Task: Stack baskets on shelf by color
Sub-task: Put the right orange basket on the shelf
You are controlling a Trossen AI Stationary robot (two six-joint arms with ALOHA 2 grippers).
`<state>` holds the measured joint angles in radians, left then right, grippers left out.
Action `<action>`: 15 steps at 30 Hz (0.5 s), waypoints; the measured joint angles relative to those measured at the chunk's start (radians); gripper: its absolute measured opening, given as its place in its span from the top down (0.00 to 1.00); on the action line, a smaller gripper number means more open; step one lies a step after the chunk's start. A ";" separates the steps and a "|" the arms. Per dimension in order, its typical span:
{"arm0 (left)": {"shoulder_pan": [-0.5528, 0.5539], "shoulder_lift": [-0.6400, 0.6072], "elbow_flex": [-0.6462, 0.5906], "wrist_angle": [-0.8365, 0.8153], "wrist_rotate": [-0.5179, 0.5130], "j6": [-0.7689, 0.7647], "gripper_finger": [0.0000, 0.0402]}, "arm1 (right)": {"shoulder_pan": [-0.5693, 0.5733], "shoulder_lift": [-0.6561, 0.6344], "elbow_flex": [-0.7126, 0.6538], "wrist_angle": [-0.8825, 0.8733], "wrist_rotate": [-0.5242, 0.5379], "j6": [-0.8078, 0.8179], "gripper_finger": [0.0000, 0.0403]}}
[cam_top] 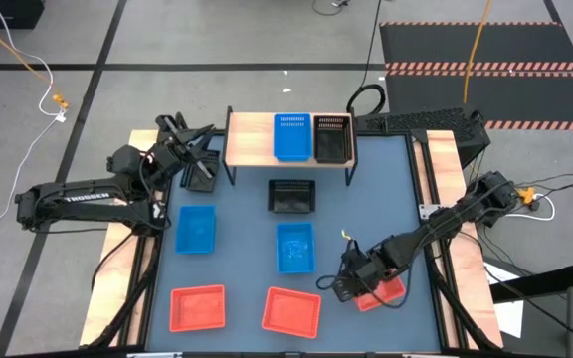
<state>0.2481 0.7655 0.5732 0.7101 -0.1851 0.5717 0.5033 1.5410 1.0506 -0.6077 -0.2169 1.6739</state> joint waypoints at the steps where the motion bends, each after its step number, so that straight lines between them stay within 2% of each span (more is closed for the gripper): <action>1: 0.000 0.000 0.000 -0.006 0.000 -0.006 0.91 | -0.011 0.000 0.037 -0.078 0.003 -0.041 0.98; 4: 0.000 -0.001 0.000 -0.034 0.000 -0.028 0.91 | -0.040 0.001 0.168 -0.296 0.034 -0.160 0.99; 7: 0.000 -0.010 0.000 -0.090 -0.009 -0.025 0.91 | -0.065 0.000 0.298 -0.429 0.097 -0.283 0.99; 10: 0.000 -0.036 0.000 -0.154 -0.103 -0.016 0.91 | -0.092 0.000 0.403 -0.458 0.209 -0.446 0.99; 15: 0.000 -0.106 0.000 -0.285 -0.249 -0.064 0.91 | -0.145 0.000 0.539 -0.451 0.370 -0.896 0.99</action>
<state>0.2481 0.6596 0.5732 0.4250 -0.4344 0.5076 0.3580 1.5414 1.5897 -1.0587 0.1532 0.7780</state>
